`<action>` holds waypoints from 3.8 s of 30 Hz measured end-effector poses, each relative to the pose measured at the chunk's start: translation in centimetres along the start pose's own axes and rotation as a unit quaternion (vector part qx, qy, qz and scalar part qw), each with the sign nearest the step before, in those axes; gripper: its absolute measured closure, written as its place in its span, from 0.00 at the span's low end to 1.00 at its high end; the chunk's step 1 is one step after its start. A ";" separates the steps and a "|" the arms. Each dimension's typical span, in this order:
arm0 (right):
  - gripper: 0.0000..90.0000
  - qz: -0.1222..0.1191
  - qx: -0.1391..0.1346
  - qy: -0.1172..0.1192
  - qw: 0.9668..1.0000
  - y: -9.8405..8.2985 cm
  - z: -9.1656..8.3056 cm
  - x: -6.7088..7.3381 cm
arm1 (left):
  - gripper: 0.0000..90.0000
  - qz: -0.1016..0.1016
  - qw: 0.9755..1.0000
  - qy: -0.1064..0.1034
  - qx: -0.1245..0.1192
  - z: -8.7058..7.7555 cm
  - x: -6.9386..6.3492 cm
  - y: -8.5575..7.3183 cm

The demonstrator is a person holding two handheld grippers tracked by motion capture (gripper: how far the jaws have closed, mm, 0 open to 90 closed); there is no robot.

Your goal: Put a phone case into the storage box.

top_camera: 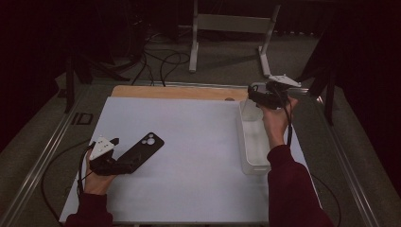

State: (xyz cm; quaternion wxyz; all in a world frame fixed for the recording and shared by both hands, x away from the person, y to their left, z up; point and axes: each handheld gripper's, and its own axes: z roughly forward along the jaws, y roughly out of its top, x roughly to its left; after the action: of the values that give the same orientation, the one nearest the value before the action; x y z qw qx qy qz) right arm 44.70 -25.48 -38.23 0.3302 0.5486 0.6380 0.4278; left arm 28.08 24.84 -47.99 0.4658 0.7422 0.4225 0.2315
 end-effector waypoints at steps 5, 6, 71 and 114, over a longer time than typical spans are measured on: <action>0.18 0.001 0.006 -0.004 1.000 -0.1 0.5 -0.1 | 0.00 -0.001 1.000 0.000 -0.001 0.0 0.0 0.0; 0.18 0.001 0.008 -0.006 1.000 -0.2 0.6 -0.1 | 0.00 -0.001 1.000 -0.001 -0.001 0.0 0.0 0.0; 0.18 0.007 0.095 -0.034 0.995 -3.9 5.4 0.0 | 0.00 -0.012 1.000 -0.005 -0.016 -0.4 0.3 0.1; 0.08 0.009 0.065 -0.007 0.998 -2.8 2.4 -0.6 | 0.00 -0.014 1.000 0.002 -0.017 -0.4 0.2 0.1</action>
State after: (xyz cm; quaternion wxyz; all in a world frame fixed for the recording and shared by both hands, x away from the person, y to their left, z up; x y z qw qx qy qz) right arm 45.76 -25.75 -41.82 0.2946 0.5775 0.6569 0.3849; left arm 27.94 25.19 -47.72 0.4811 0.7274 0.4299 0.2336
